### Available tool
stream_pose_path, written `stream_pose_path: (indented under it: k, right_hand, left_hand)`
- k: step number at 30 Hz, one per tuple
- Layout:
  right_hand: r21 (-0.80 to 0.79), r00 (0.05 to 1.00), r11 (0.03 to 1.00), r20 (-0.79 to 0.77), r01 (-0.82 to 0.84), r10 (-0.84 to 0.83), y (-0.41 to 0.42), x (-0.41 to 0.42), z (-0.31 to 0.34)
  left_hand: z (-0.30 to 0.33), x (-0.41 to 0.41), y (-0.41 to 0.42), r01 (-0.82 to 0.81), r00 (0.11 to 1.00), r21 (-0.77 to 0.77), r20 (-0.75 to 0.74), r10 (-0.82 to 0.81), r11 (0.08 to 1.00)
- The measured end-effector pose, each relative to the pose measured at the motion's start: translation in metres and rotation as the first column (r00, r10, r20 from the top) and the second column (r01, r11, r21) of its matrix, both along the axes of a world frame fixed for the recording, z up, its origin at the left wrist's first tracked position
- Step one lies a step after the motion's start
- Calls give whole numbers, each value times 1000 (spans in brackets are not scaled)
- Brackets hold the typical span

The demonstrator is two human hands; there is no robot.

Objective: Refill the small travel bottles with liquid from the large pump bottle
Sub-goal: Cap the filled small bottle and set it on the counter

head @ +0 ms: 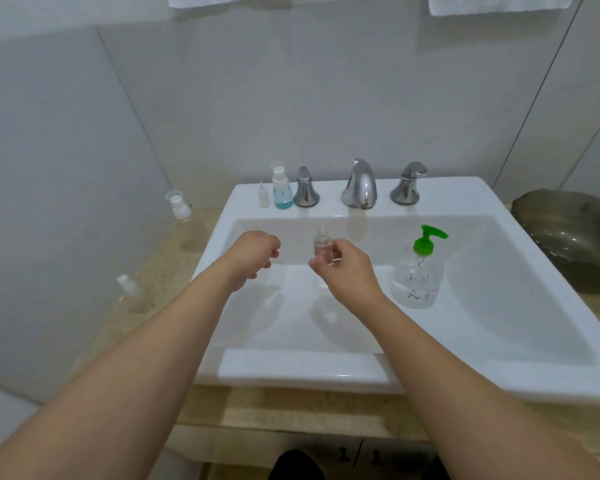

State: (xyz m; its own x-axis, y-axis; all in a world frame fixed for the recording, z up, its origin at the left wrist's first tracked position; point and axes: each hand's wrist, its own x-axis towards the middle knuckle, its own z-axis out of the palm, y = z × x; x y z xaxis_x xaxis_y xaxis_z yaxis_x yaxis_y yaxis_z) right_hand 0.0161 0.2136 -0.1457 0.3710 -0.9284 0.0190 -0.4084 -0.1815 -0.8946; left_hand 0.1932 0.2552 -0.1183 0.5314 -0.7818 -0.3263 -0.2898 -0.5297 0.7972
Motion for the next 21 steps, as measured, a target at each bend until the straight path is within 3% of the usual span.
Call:
stream_pose_path:
  k: [10, 13, 21]
  right_hand:
    - [2, 998, 999, 54, -41, 41, -37, 56, -5]
    - [14, 998, 998, 41, -54, 53, -46, 62, -12]
    - [40, 997, 997, 41, -72, 70, -61, 58, -24]
  left_hand:
    - [-4, 45, -32, -99, 959, -280, 228, 166, 955]
    - [-1, 50, -48, -120, 930, -290, 303, 210, 949]
    - [-13, 65, -89, -209, 906, -305, 298, 301, 929]
